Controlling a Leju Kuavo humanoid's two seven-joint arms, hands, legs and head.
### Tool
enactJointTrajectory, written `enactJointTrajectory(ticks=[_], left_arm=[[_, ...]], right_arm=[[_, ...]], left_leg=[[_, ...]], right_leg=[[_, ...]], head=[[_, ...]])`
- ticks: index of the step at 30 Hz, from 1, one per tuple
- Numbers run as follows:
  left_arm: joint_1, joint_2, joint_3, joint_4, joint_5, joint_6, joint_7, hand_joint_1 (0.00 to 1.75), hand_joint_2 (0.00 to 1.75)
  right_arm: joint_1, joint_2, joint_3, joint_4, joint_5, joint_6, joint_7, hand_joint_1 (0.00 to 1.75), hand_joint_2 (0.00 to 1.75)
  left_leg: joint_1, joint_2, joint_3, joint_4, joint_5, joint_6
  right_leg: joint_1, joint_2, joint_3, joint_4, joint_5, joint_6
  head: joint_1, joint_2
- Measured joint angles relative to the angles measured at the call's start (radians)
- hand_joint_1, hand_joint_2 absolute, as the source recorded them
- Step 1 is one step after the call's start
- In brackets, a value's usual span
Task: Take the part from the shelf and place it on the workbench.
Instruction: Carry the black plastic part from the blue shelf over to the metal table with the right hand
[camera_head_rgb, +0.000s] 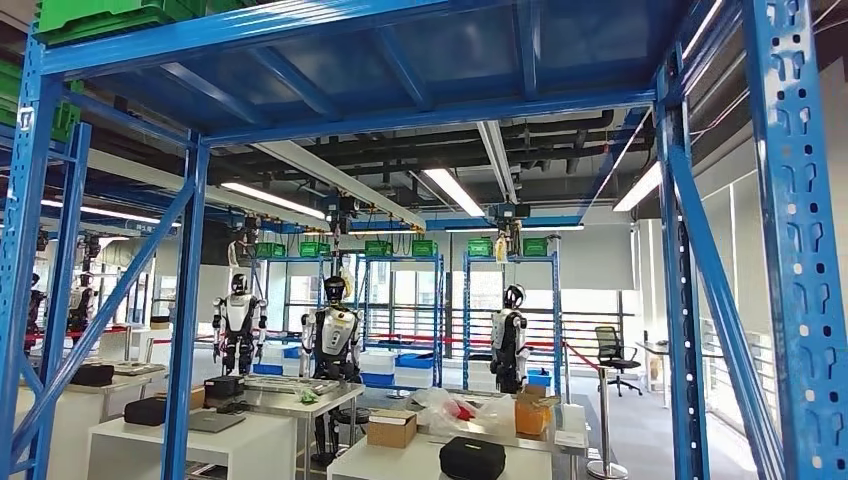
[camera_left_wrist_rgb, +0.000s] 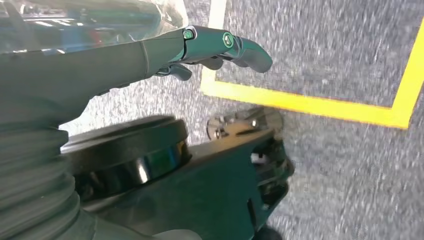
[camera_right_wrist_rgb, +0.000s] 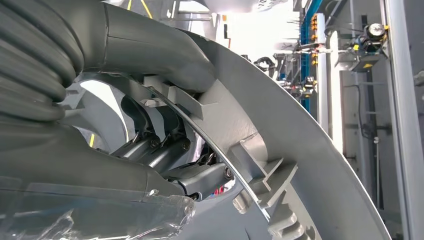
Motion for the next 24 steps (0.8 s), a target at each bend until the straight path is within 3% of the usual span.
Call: enactJointTrajectory(ticks=[2,4,7,8,9,10,11,13,14,15,18,20,22,23,24], left_arm=[[-0.003,0.000,-0.001,-0.001,0.002,-0.001,0.001,0.00,1.75],[-0.003,0.000,-0.004,-0.001,0.004,-0.001,0.002,0.00,1.75],[-0.003,0.002,-0.010,-0.001,0.005,-0.001,0.003,0.00,1.75],[-0.003,0.003,-0.012,-0.001,0.005,0.000,0.004,0.00,1.75],[-0.003,0.003,-0.014,-0.001,0.005,0.000,0.004,0.00,1.75],[-0.003,0.003,-0.016,-0.001,0.005,0.000,0.004,0.00,1.75],[-0.004,0.004,-0.017,-0.001,0.005,0.000,0.004,0.00,1.75],[-0.008,0.005,-0.018,-0.001,0.005,-0.001,0.004,0.00,1.75],[-0.011,0.006,-0.019,-0.001,0.005,-0.001,0.005,0.00,1.75],[-0.013,0.007,-0.021,-0.001,0.005,-0.002,0.005,0.00,1.75],[-0.016,0.010,-0.025,-0.001,0.004,-0.007,0.007,0.00,1.75],[-0.018,0.011,-0.025,-0.001,0.004,-0.008,0.007,0.00,1.75],[-0.020,0.012,-0.026,-0.001,0.005,-0.008,0.007,0.00,1.75],[-0.020,0.013,-0.026,-0.001,0.005,-0.008,0.007,0.00,1.75],[-0.020,0.014,-0.026,-0.001,0.005,-0.008,0.007,0.00,1.75]], right_arm=[[0.000,0.000,-0.001,0.000,0.006,-0.001,0.000,1.75,1.75],[0.001,0.000,-0.002,0.000,0.010,-0.004,0.000,1.75,1.75],[0.006,0.000,-0.002,0.000,0.016,-0.010,0.001,1.75,1.75],[0.010,0.000,-0.002,0.000,0.018,-0.012,0.002,1.75,1.75],[0.014,0.000,-0.002,0.000,0.021,-0.013,0.003,1.75,1.75],[0.016,0.000,-0.001,0.000,0.023,-0.015,0.003,1.75,1.75],[0.018,0.000,-0.001,0.000,0.026,-0.016,0.003,1.75,1.75],[0.019,0.000,-0.002,0.000,0.030,-0.020,0.003,1.75,1.75],[0.019,0.000,-0.002,0.000,0.033,-0.022,0.004,1.75,1.75],[0.020,0.000,-0.002,0.000,0.036,-0.023,0.004,1.75,1.75],[0.022,-0.002,-0.003,0.000,0.043,-0.027,0.005,1.75,1.75],[0.023,-0.004,-0.004,0.000,0.045,-0.029,0.005,1.75,1.75],[0.027,-0.006,-0.004,0.000,0.046,-0.030,0.005,1.75,1.75],[0.030,-0.007,-0.004,0.000,0.046,-0.031,0.005,1.75,1.75],[0.033,-0.008,-0.004,0.000,0.046,-0.032,0.005,1.75,1.75]], left_leg=[[0.001,-0.001,-0.006,-0.001,0.012,-0.016],[0.002,-0.001,-0.014,0.017,-0.008,-0.027],[0.007,-0.001,-0.061,0.169,-0.124,-0.042],[0.009,-0.001,-0.075,0.226,-0.153,-0.046],[0.011,-0.001,-0.076,0.259,-0.162,-0.050],[0.012,0.000,-0.062,0.256,-0.153,-0.052],[0.014,0.000,-0.029,0.215,-0.130,-0.053],[0.016,0.003,0.052,0.087,-0.094,-0.052],[0.014,0.003,0.077,0.041,-0.085,-0.047],[0.012,0.003,0.087,0.017,-0.085,-0.040],[0.009,0.004,0.075,0.009,-0.073,-0.015],[0.011,0.007,0.062,0.002,-0.057,0.000],[0.010,0.007,0.042,0.002,-0.041,0.008],[0.009,0.007,0.031,0.002,-0.034,0.010],[0.007,0.007,0.020,0.003,-0.028,0.010]], right_leg=[[0.004,0.001,0.012,-0.038,0.008,-0.012],[0.000,-0.004,0.007,-0.048,0.025,-0.023],[-0.004,-0.011,-0.012,-0.049,0.043,-0.032],[-0.004,-0.013,-0.021,-0.045,0.047,-0.031],[-0.005,-0.014,-0.030,-0.040,0.051,-0.030],[-0.005,-0.015,-0.041,-0.033,0.053,-0.028],[-0.006,-0.016,-0.050,-0.026,0.055,-0.026],[-0.007,-0.016,-0.068,-0.009,0.058,-0.019],[-0.006,-0.015,-0.075,-0.002,0.060,-0.014],[-0.005,-0.015,-0.081,0.002,0.063,-0.007],[-0.007,-0.013,-0.089,0.004,0.072,0.013],[-0.009,-0.010,-0.108,0.047,0.027,0.024],[-0.011,-0.008,-0.148,0.159,-0.058,0.030],[-0.011,-0.007,-0.166,0.220,-0.090,0.032],[-0.011,-0.007,-0.173,0.259,-0.103,0.032]], head=[[-0.001,0.000],[-0.001,0.000],[0.005,0.000],[0.006,0.000],[0.008,0.000],[0.009,0.000],[0.011,0.000],[0.012,0.000],[0.012,0.000],[0.012,0.000],[0.009,0.000],[0.006,0.000],[0.003,0.000],[0.002,0.000],[0.001,0.000]])
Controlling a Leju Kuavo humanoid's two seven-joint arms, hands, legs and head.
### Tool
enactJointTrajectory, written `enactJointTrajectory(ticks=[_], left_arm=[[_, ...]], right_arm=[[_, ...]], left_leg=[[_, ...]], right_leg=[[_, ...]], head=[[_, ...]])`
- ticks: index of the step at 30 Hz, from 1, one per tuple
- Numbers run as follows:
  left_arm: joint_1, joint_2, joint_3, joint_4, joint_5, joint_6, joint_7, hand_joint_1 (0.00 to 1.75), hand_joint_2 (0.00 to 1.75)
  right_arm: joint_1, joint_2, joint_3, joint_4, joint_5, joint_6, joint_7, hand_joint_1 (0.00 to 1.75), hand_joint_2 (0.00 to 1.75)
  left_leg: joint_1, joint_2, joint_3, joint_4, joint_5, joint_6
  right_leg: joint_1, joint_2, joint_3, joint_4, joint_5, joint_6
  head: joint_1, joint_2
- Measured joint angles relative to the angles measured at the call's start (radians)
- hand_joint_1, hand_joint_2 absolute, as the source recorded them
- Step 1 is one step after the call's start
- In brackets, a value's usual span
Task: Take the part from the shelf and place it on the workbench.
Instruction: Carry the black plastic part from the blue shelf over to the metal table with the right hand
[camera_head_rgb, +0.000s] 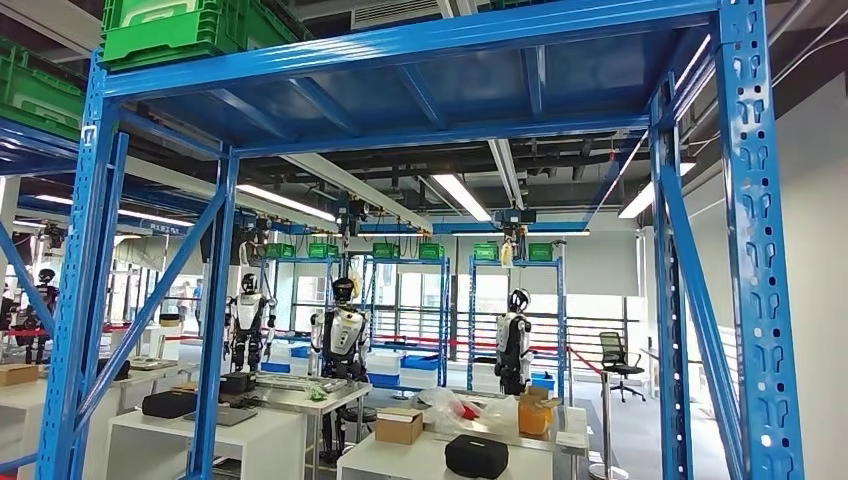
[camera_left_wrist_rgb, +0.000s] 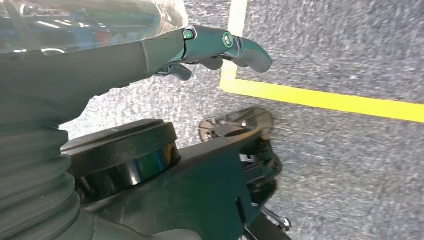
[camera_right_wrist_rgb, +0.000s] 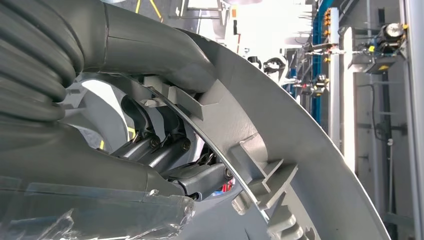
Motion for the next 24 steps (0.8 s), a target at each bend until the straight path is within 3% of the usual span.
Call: enactJointTrajectory(ticks=[1,2,4,6,8,10,12,14,15,16,17,19,21,22,24], left_arm=[[0.000,0.001,0.000,0.000,0.000,0.000,-0.001,0.00,1.75],[0.000,0.002,-0.001,0.000,0.000,0.000,-0.003,0.00,1.75],[0.000,0.002,-0.004,-0.001,0.000,-0.001,-0.006,0.00,1.75],[-0.002,0.002,-0.007,-0.002,-0.001,-0.001,-0.008,0.00,1.75],[-0.004,0.001,-0.012,-0.004,-0.001,-0.002,-0.008,0.00,1.75],[-0.004,0.002,-0.015,-0.005,-0.001,-0.002,-0.008,0.00,1.75],[-0.004,0.004,-0.017,-0.005,-0.002,-0.003,-0.008,0.00,1.75],[-0.004,0.004,-0.020,-0.005,-0.003,-0.003,-0.008,0.00,1.75],[-0.004,0.005,-0.021,-0.005,-0.003,-0.003,-0.008,0.00,1.75],[-0.003,0.006,-0.022,-0.005,-0.004,-0.003,-0.008,0.00,1.75],[-0.003,0.006,-0.023,-0.005,-0.005,-0.003,-0.008,0.00,1.75],[-0.003,0.007,-0.024,-0.005,-0.007,-0.003,-0.008,0.00,1.75],[-0.005,0.007,-0.024,-0.005,-0.009,-0.003,-0.008,0.00,1.75],[-0.007,0.007,-0.024,-0.005,-0.010,-0.003,-0.008,0.00,1.75],[-0.006,0.008,-0.024,-0.005,-0.010,-0.003,-0.008,0.00,1.75]], right_arm=[[0.002,-0.001,0.000,0.000,0.000,-0.001,0.000,1.75,1.75],[0.004,-0.001,0.000,0.000,0.000,-0.002,0.000,1.75,1.75],[0.004,-0.002,-0.001,0.000,0.000,-0.004,0.000,1.75,1.75],[0.003,-0.002,-0.002,0.000,0.002,-0.006,-0.001,1.75,1.75],[0.003,-0.002,-0.002,0.000,0.006,-0.008,-0.002,1.75,1.75],[0.004,-0.002,-0.002,0.000,0.010,-0.009,-0.003,1.75,1.75],[0.005,-0.002,-0.002,0.000,0.014,-0.011,-0.004,1.75,1.75],[0.008,-0.001,-0.002,0.000,0.016,-0.013,-0.005,1.75,1.75],[0.010,-0.001,-0.002,0.000,0.017,-0.014,-0.005,1.75,1.75],[0.012,-0.001,-0.002,0.000,0.018,-0.015,-0.005,1.75,1.75],[0.014,-0.001,-0.002,0.000,0.019,-0.016,-0.006,1.75,1.75],[0.015,-0.001,-0.002,0.000,0.020,-0.017,-0.006,1.75,1.75],[0.016,-0.001,-0.002,0.000,0.021,-0.019,-0.006,1.75,1.75],[0.017,-0.001,-0.002,0.000,0.021,-0.019,-0.005,1.75,1.75],[0.017,-0.001,-0.002,0.000,0.024,-0.020,-0.005,1.75,1.75]], left_leg=[[-0.002,0.000,-0.010,0.001,0.006,0.000],[-0.004,0.000,-0.018,0.001,0.011,-0.001],[-0.007,0.000,-0.028,0.002,0.021,-0.004],[-0.007,-0.001,-0.033,0.001,0.032,-0.013],[-0.004,-0.002,-0.036,-0.001,0.042,-0.026],[-0.001,-0.004,-0.041,0.006,0.037,-0.037],[0.000,-0.005,-0.067,0.074,-0.015,-0.046],[0.003,-0.004,-0.112,0.200,-0.086,-0.058],[0.005,-0.004,-0.127,0.248,-0.103,-0.063],[0.006,-0.003,-0.128,0.266,-0.101,-0.066],[0.007,-0.001,-0.111,0.245,-0.081,-0.068],[0.006,0.026,-0.042,0.128,-0.027,-0.067],[-0.002,0.062,0.004,0.038,-0.004,-0.053],[-0.006,0.071,0.008,0.023,-0.009,-0.043],[-0.007,0.055,0.002,0.015,-0.008,-0.026]], right_leg=[[0.000,0.000,0.009,0.006,0.007,-0.002],[0.001,0.000,0.037,-0.027,0.030,-0.006],[0.006,0.002,0.125,-0.164,0.079,-0.023],[0.013,0.003,0.186,-0.269,0.094,-0.037],[0.020,0.002,0.194,-0.294,0.095,-0.042],[0.015,-0.004,0.193,-0.305,0.107,-0.051],[0.008,-0.016,0.191,-0.314,0.120,-0.060],[0.008,-0.031,0.185,-0.313,0.123,-0.063],[0.008,-0.039,0.182,-0.310,0.124,-0.063],[0.008,-0.048,0.179,-0.306,0.123,-0.063],[0.008,-0.057,0.176,-0.301,0.122,-0.061],[0.008,-0.075,0.173,-0.291,0.115,-0.055],[0.014,-0.094,0.171,-0.282,0.107,-0.046],[0.017,-0.104,0.170,-0.279,0.105,-0.041],[0.019,-0.122,0.169,-0.275,0.101,-0.032]], head=[[-0.001,0.000],[-0.001,0.000],[-0.001,0.000],[0.000,0.000],[-0.001,0.001],[-0.002,0.001],[0.002,0.000],[0.004,0.000],[0.005,0.000],[0.006,0.000],[0.007,0.000],[0.009,0.000],[0.009,0.000],[0.009,0.000],[0.007,0.000]])
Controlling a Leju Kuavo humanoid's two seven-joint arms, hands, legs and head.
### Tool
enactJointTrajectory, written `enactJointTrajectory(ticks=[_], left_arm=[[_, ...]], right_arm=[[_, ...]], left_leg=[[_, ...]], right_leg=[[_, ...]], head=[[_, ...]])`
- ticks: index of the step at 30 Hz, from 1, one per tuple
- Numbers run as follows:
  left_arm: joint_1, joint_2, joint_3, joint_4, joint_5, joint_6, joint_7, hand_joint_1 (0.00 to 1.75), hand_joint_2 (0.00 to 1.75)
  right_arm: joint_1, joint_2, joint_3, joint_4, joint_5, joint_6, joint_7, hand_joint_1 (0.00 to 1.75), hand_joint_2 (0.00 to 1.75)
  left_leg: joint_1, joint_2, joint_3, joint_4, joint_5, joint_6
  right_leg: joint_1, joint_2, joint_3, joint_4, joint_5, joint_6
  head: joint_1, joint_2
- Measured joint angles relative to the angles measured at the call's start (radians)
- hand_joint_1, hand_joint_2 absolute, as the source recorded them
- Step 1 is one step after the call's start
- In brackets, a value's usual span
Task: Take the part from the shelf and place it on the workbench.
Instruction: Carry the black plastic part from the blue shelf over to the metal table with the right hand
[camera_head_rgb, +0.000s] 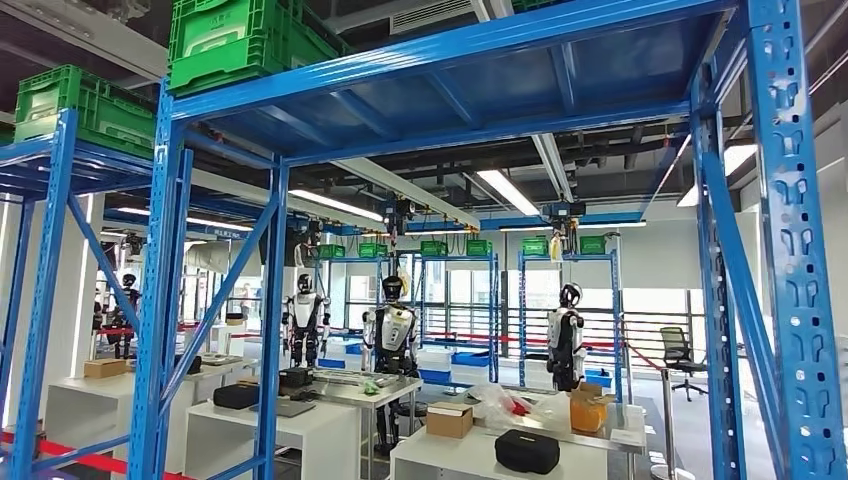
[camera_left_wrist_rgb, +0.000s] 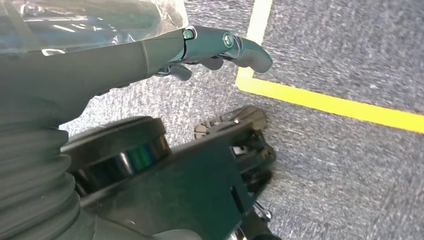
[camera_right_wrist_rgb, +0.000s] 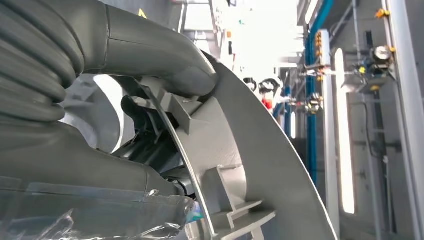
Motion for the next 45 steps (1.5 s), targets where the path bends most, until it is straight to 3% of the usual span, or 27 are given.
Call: enactJointTrajectory(ticks=[1,3,4,6,7,8,9,11,13,15,16,18,20,22,23,25,27,28,31,33,35,37,38,40,42,44,45], left_arm=[[0.001,0.000,0.000,0.000,0.000,0.000,0.000,0.00,1.75],[0.000,0.001,0.000,0.000,0.000,0.000,0.000,0.00,1.75],[-0.001,0.001,0.000,0.000,-0.001,0.000,0.000,0.00,1.75],[-0.002,0.002,-0.001,0.000,-0.001,0.000,0.000,0.00,1.75],[-0.001,0.002,-0.001,0.000,-0.001,0.000,0.000,0.00,1.75],[-0.001,0.002,-0.002,0.000,-0.001,0.000,0.000,0.00,1.75],[-0.001,0.002,-0.002,0.000,0.000,0.000,0.000,0.00,1.75],[-0.002,0.001,-0.005,-0.001,0.000,0.001,0.000,0.00,1.75],[-0.004,-0.002,-0.007,-0.001,0.001,0.001,0.000,0.00,1.75],[-0.003,-0.003,-0.008,-0.002,0.001,0.001,0.000,0.00,1.75],[-0.001,-0.002,-0.009,-0.002,0.001,0.000,0.000,0.00,1.75],[0.001,-0.002,-0.010,-0.002,0.001,0.000,0.000,0.00,1.75],[-0.001,-0.001,-0.012,-0.002,0.001,0.000,0.000,0.00,1.75],[-0.002,-0.001,-0.014,-0.002,0.001,0.000,0.000,0.00,1.75],[-0.001,-0.001,-0.014,-0.002,0.002,0.000,-0.001,0.00,1.75],[0.000,0.001,-0.015,-0.002,0.002,0.000,-0.001,0.00,1.75],[-0.003,0.002,-0.015,-0.002,0.002,0.000,-0.003,0.00,1.75],[-0.003,0.002,-0.015,-0.002,0.002,0.000,-0.004,0.00,1.75],[-0.002,0.004,-0.016,-0.002,0.003,0.000,-0.005,0.00,1.75],[-0.001,0.004,-0.016,-0.002,0.004,0.000,-0.006,0.00,1.75],[-0.003,0.004,-0.016,-0.002,0.005,0.000,-0.006,0.00,1.75],[-0.004,0.004,-0.016,-0.002,0.008,0.000,-0.006,0.00,1.75],[-0.003,0.004,-0.016,-0.002,0.009,0.000,-0.006,0.00,1.75],[-0.003,0.004,-0.016,-0.002,0.011,0.000,-0.006,0.00,1.75],[-0.004,0.002,-0.016,-0.003,0.012,0.001,-0.006,0.00,1.75],[-0.006,0.000,-0.016,-0.003,0.013,0.000,-0.007,0.00,1.75],[-0.005,-0.001,-0.016,-0.003,0.014,0.000,-0.007,0.00,1.75]], right_arm=[[-0.001,0.000,0.000,0.000,0.002,0.000,0.000,1.75,1.75],[-0.001,0.000,-0.001,-0.001,0.006,-0.001,0.000,1.75,1.75],[0.000,-0.001,-0.001,-0.001,0.006,-0.002,0.000,1.75,1.75],[0.003,-0.002,0.000,0.000,0.008,-0.003,0.001,1.75,1.75],[0.004,-0.003,0.000,0.000,0.009,-0.003,0.001,1.75,1.75],[0.004,-0.004,0.000,0.000,0.010,-0.004,0.002,1.75,1.75],[0.004,-0.004,0.000,0.000,0.011,-0.005,0.002,1.75,1.75],[0.004,-0.005,0.000,0.000,0.013,-0.006,0.003,1.75,1.75],[0.003,-0.006,0.000,-0.001,0.013,-0.007,0.003,1.75,1.75],[0.002,-0.006,0.000,-0.002,0.014,-0.008,0.004,1.75,1.75],[0.001,-0.006,0.000,-0.002,0.015,-0.008,0.004,1.75,1.75],[0.000,-0.004,0.000,-0.003,0.016,-0.009,0.004,1.75,1.75],[0.002,-0.004,0.000,-0.003,0.017,-0.010,0.004,1.75,1.75],[0.003,-0.004,0.001,-0.003,0.017,-0.009,0.004,1.75,1.75],[0.003,-0.004,0.001,-0.003,0.017,-0.009,0.004,1.75,1.75],[0.003,-0.004,0.001,-0.003,0.017,-0.009,0.004,1.75,1.75],[0.002,-0.004,0.001,-0.003,0.018,-0.009,0.004,1.75,1.75],[0.002,-0.004,0.001,-0.003,0.018,-0.009,0.005,1.75,1.75],[-0.001,-0.004,0.001,-0.003,0.020,-0.009,0.005,1.75,1.75],[-0.002,-0.004,0.000,-0.003,0.022,-0.009,0.005,1.75,1.75],[-0.003,-0.005,0.000,-0.004,0.024,-0.008,0.005,1.75,1.75],[-0.001,-0.006,0.001,-0.003,0.026,-0.008,0.006,1.75,1.75],[-0.001,-0.006,0.001,-0.003,0.027,-0.008,0.007,1.75,1.75],[-0.002,-0.006,0.001,-0.003,0.027,-0.008,0.007,1.75,1.75],[-0.003,-0.006,0.001,-0.004,0.028,-0.007,0.007,1.75,1.75],[-0.005,-0.006,0.001,-0.004,0.028,-0.006,0.008,1.75,1.75],[-0.008,-0.006,0.001,-0.005,0.028,-0.006,0.009,1.75,1.75]], left_leg=[[0.002,-0.011,-0.002,-0.004,0.002,0.006],[0.007,-0.031,-0.007,-0.009,0.009,0.017],[0.007,-0.041,-0.011,-0.009,0.011,0.020],[0.006,-0.066,-0.016,-0.009,0.014,0.023],[0.005,-0.080,-0.017,-0.008,0.015,0.023],[0.004,-0.094,-0.017,-0.007,0.015,0.023],[0.003,-0.109,-0.016,-0.007,0.016,0.022],[0.003,-0.136,-0.018,-0.005,0.017,0.018],[0.007,-0.160,-0.027,-0.004,0.023,0.008],[0.010,-0.181,-0.037,-0.007,0.030,-0.007],[0.009,-0.176,-0.040,-0.006,0.029,-0.012],[0.005,-0.131,-0.062,0.040,-0.003,-0.021],[0.006,-0.082,-0.115,0.157,-0.062,-0.029],[0.010,-0.070,-0.157,0.249,-0.087,-0.037],[0.012,-0.066,-0.154,0.247,-0.074,-0.040],[0.014,-0.043,-0.099,0.141,-0.011,-0.041],[0.005,-0.002,-0.048,0.036,0.024,-0.031],[0.001,0.008,-0.040,0.014,0.025,-0.023],[-0.001,-0.017,-0.046,0.010,0.025,0.000],[0.004,-0.037,-0.049,0.006,0.031,0.010],[0.006,-0.058,-0.052,0.004,0.034,0.016],[0.005,-0.083,-0.054,0.005,0.035,0.018],[0.004,-0.098,-0.054,0.005,0.035,0.018],[0.002,-0.128,-0.052,0.005,0.035,0.017],[0.006,-0.157,-0.058,0.007,0.038,0.012],[0.015,-0.182,-0.071,0.009,0.044,0.000],[0.017,-0.198,-0.076,0.007,0.048,-0.008]], right_leg=[[-0.002,0.011,-0.003,0.007,-0.008,0.006],[-0.008,0.067,-0.030,0.068,-0.052,0.017],[-0.011,0.099,-0.058,0.129,-0.085,0.020],[-0.014,0.121,-0.121,0.255,-0.131,0.022],[-0.014,0.123,-0.137,0.282,-0.127,0.020],[-0.015,0.125,-0.137,0.271,-0.103,0.018],[-0.014,0.130,-0.120,0.223,-0.063,0.013],[-0.015,0.171,-0.073,0.094,0.014,0.000],[-0.014,0.201,-0.051,0.026,0.040,-0.008],[-0.013,0.187,-0.047,0.011,0.037,-0.011],[-0.015,0.176,-0.043,0.002,0.039,-0.014],[-0.020,0.151,-0.035,-0.016,0.044,-0.020],[-0.020,0.124,-0.032,-0.018,0.043,-0.024],[-0.019,0.095,-0.030,-0.014,0.038,-0.024],[-0.020,0.081,-0.029,-0.012,0.035,-0.023],[-0.020,0.055,-0.025,-0.003,0.025,-0.016],[-0.015,0.034,-0.023,0.007,0.014,-0.006],[-0.012,0.024,-0.023,0.010,0.010,-0.001],[-0.011,0.008,-0.019,0.012,0.001,0.014],[-0.016,0.056,-0.035,0.051,-0.032,0.023],[-0.020,0.112,-0.090,0.169,-0.096,0.026],[-0.019,0.124,-0.147,0.282,-0.130,0.024],[-0.019,0.125,-0.156,0.291,-0.117,0.021],[-0.019,0.143,-0.126,0.200,-0.039,0.010],[-0.021,0.206,-0.084,0.080,0.029,-0.003],[-0.019,0.242,-0.071,0.033,0.043,-0.008],[-0.017,0.231,-0.069,0.024,0.043,-0.007]], head=[[0.000,0.000],[-0.002,0.000],[-0.002,0.000],[-0.003,0.001],[-0.003,0.001],[-0.003,0.001],[-0.003,0.001],[-0.001,0.001],[0.000,0.001],[-0.004,0.002],[-0.005,0.002],[-0.004,0.004],[-0.003,0.005],[0.000,0.004],[0.002,0.004],[0.005,0.004],[0.006,0.004],[0.006,0.004],[0.004,0.005],[0.004,0.006],[0.004,0.007],[0.004,0.008],[0.004,0.007],[0.004,0.008],[0.007,0.007],[0.006,0.006],[0.003,0.006]])
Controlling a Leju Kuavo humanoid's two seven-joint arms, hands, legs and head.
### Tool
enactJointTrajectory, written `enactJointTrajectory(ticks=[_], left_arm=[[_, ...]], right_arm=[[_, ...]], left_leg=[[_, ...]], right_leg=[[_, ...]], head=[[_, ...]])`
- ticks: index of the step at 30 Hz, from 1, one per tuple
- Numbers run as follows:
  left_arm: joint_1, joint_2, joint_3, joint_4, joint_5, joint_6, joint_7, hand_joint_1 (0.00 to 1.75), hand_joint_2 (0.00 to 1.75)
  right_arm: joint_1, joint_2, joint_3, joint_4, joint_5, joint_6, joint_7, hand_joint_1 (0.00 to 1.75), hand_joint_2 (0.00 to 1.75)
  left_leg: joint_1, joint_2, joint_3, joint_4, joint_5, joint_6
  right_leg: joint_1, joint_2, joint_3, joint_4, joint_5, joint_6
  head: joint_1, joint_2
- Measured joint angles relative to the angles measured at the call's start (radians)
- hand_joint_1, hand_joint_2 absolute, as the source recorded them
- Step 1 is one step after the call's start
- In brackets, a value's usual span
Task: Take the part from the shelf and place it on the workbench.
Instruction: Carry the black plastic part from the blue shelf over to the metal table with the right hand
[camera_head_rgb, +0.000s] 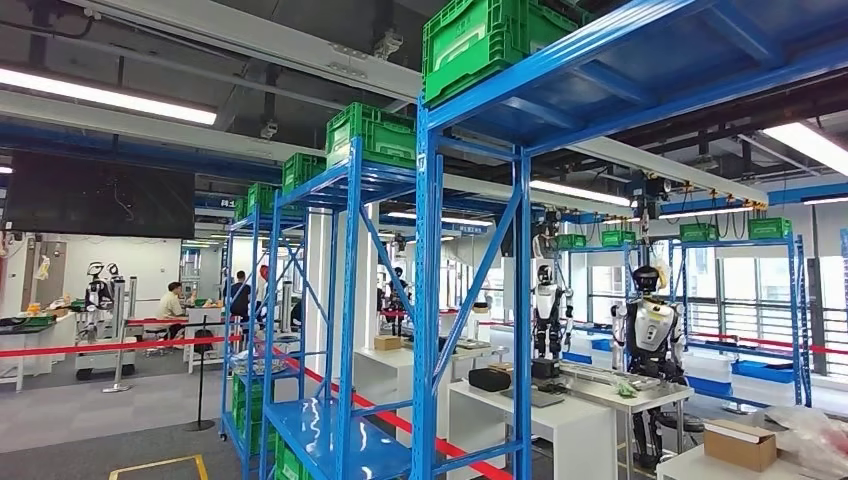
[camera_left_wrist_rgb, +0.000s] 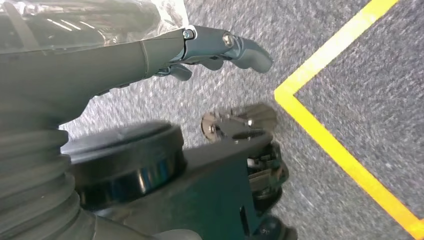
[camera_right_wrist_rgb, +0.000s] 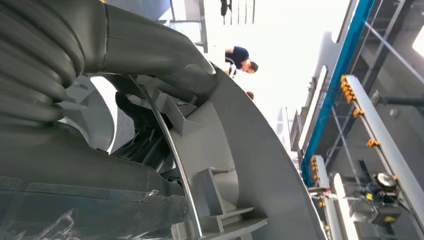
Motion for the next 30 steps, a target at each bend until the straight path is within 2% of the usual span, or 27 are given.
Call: enactJointTrajectory(ticks=[1,2,3,5,6,7,8,9,10,12,14,16,17,18,20,21,22,23,24,25,27,28,29,30], left_arm=[[0.002,-0.001,0.000,0.000,0.000,0.000,0.000,0.00,1.75],[0.003,-0.002,0.000,0.000,0.000,0.000,0.000,0.00,1.75],[0.003,-0.001,-0.001,0.000,0.000,0.000,0.000,0.00,1.75],[0.001,-0.001,-0.001,0.000,0.000,0.000,-0.001,0.00,1.75],[0.000,-0.001,-0.001,0.000,0.000,0.000,-0.001,0.00,1.75],[0.000,-0.001,-0.001,0.000,0.001,0.000,-0.001,0.00,1.75],[0.001,-0.001,-0.001,0.000,0.001,0.000,-0.001,0.00,1.75],[0.002,-0.001,-0.001,0.000,0.001,0.000,-0.001,0.00,1.75],[0.003,-0.001,-0.001,0.000,0.001,0.000,-0.001,0.00,1.75],[0.001,0.000,-0.002,0.000,0.001,0.000,-0.002,0.00,1.75],[-0.002,0.000,-0.002,0.000,0.002,0.000,-0.003,0.00,1.75],[0.001,0.001,-0.002,0.000,0.003,0.000,-0.003,0.00,1.75],[0.003,0.002,-0.002,0.000,0.003,0.000,-0.004,0.00,1.75],[0.003,0.003,-0.002,0.000,0.004,0.000,-0.004,0.00,1.75],[0.000,0.003,-0.002,0.000,0.004,0.001,-0.005,0.00,1.75],[-0.002,0.003,-0.002,0.000,0.004,0.001,-0.006,0.00,1.75],[-0.002,0.003,-0.002,0.000,0.004,0.001,-0.006,0.00,1.75],[-0.002,0.003,-0.002,0.000,0.004,0.001,-0.006,0.00,1.75],[-0.001,0.003,-0.002,0.000,0.004,0.001,-0.006,0.00,1.75],[-0.001,0.003,-0.002,0.000,0.004,0.001,-0.006,0.00,1.75],[-0.002,0.002,-0.002,0.000,0.004,0.002,-0.006,0.00,1.75],[-0.003,0.002,-0.002,0.000,0.004,0.002,-0.006,0.00,1.75],[-0.003,0.002,-0.002,-0.001,0.004,0.002,-0.006,0.00,1.75],[-0.002,0.002,-0.003,-0.001,0.004,0.002,-0.006,0.00,1.75]], right_arm=[[-0.003,0.001,0.000,0.000,0.000,0.000,0.001,1.75,1.75],[-0.005,0.002,0.000,-0.001,0.000,0.001,0.001,1.75,1.75],[-0.007,0.003,0.000,-0.002,0.001,0.002,0.001,1.75,1.75],[-0.008,0.004,0.000,-0.003,0.002,0.003,0.002,1.75,1.75],[-0.008,0.004,0.001,-0.004,0.002,0.004,0.002,1.75,1.75],[-0.008,0.004,0.001,-0.004,0.002,0.004,0.003,1.75,1.75],[-0.008,0.004,0.002,-0.004,0.002,0.004,0.004,1.75,1.75],[-0.008,0.004,0.002,-0.004,0.002,0.004,0.004,1.75,1.75],[-0.008,0.004,0.002,-0.004,0.002,0.004,0.004,1.75,1.75],[-0.009,0.004,0.002,-0.004,0.002,0.004,0.004,1.75,1.75],[-0.010,0.005,0.002,-0.004,0.002,0.004,0.005,1.75,1.75],[-0.012,0.006,0.002,-0.005,0.002,0.005,0.005,1.75,1.75],[-0.013,0.006,0.001,-0.005,0.002,0.005,0.005,1.75,1.75],[-0.014,0.007,0.001,-0.006,0.002,0.005,0.005,1.75,1.75],[-0.015,0.006,0.000,-0.006,0.002,0.005,0.005,1.75,1.75],[-0.014,0.006,0.001,-0.007,0.002,0.006,0.005,1.75,1.75],[-0.012,0.005,0.001,-0.006,0.002,0.006,0.005,1.75,1.75],[-0.012,0.005,0.002,-0.006,0.002,0.006,0.005,1.75,1.75],[-0.011,0.004,0.002,-0.006,0.002,0.006,0.006,1.75,1.75],[-0.011,0.004,0.003,-0.006,0.002,0.006,0.006,1.75,1.75],[-0.012,0.003,0.003,-0.007,0.002,0.006,0.006,1.75,1.75],[-0.013,0.003,0.003,-0.007,0.002,0.007,0.006,1.75,1.75],[-0.013,0.002,0.003,-0.007,0.002,0.007,0.006,1.75,1.75],[-0.014,0.002,0.004,-0.007,0.002,0.007,0.006,1.75,1.75]], left_leg=[[0.002,-0.008,-0.003,-0.001,0.002,-0.006],[0.000,0.003,-0.007,0.004,-0.003,-0.012],[-0.004,0.029,-0.018,0.024,-0.017,-0.018],[-0.007,0.099,-0.062,0.122,-0.071,-0.028],[-0.006,0.118,-0.089,0.184,-0.097,-0.032],[-0.005,0.127,-0.108,0.231,-0.111,-0.036],[-0.004,0.131,-0.113,0.248,-0.108,-0.039],[-0.003,0.135,-0.099,0.227,-0.089,-0.040],[-0.003,0.144,-0.068,0.173,-0.058,-0.039],[-0.012,0.186,-0.002,0.056,-0.020,-0.029],[-0.024,0.212,0.023,0.009,-0.019,-0.008],[-0.026,0.196,0.022,0.004,-0.018,0.011],[-0.024,0.185,0.021,0.001,-0.016,0.017],[-0.022,0.175,0.022,-0.003,-0.013,0.023],[-0.018,0.154,0.022,-0.007,-0.010,0.030],[-0.017,0.142,0.022,-0.007,-0.010,0.032],[-0.017,0.130,0.021,-0.007,-0.010,0.033],[-0.018,0.116,0.022,-0.006,-0.010,0.033],[-0.017,0.101,0.022,-0.006,-0.010,0.033],[-0.017,0.086,0.023,-0.005,-0.010,0.032],[-0.016,0.058,0.020,-0.001,-0.011,0.027],[-0.014,0.046,0.016,0.002,-0.010,0.023],[-0.012,0.034,0.011,0.003,-0.008,0.017],[-0.011,0.022,0.006,0.003,-0.005,0.009]], right_leg=[[-0.001,-0.017,0.006,-0.009,-0.001,-0.001],[-0.003,-0.033,0.013,-0.019,0.000,-0.003],[-0.005,-0.050,0.020,-0.029,0.003,-0.006],[-0.004,-0.083,0.028,-0.039,0.005,-0.010],[-0.002,-0.101,0.029,-0.038,0.003,-0.012],[-0.002,-0.118,0.029,-0.036,0.001,-0.012],[-0.001,-0.135,0.031,-0.034,-0.003,-0.012],[-0.001,-0.150,0.032,-0.030,-0.007,-0.011],[-0.001,-0.164,0.035,-0.027,-0.012,-0.008],[0.002,-0.188,0.039,-0.019,-0.024,0.000],[0.008,-0.208,0.042,-0.014,-0.031,0.009],[0.009,-0.227,0.044,-0.015,-0.035,0.018],[0.008,-0.218,0.043,-0.010,-0.043,0.022],[0.005,-0.195,0.035,0.010,-0.059,0.026],[0.000,-0.133,-0.011,0.111,-0.113,0.031],[-0.001,-0.116,-0.045,0.180,-0.142,0.032],[-0.001,-0.109,-0.077,0.237,-0.158,0.033],[-0.001,-0.107,-0.097,0.266,-0.155,0.033],[-0.002,-0.105,-0.100,0.256,-0.132,0.032],[-0.002,-0.098,-0.086,0.210,-0.092,0.030],[-0.008,-0.052,-0.043,0.083,-0.014,0.027],[-0.010,-0.030,-0.025,0.037,0.003,0.026],[-0.011,-0.016,-0.016,0.012,0.006,0.026],[-0.010,-0.019,-0.012,0.005,0.002,0.026]], head=[[-0.002,0.000],[-0.003,0.001],[-0.004,0.003],[-0.002,0.006],[-0.001,0.007],[0.001,0.007],[0.003,0.007],[0.004,0.008],[0.006,0.008],[0.008,0.008],[0.010,0.008],[0.011,0.009],[0.012,0.010],[0.013,0.010],[0.014,0.010],[0.014,0.010],[0.014,0.010],[0.014,0.010],[0.014,0.010],[0.014,0.010],[0.016,0.010],[0.017,0.009],[0.017,0.008],[0.019,0.009]])
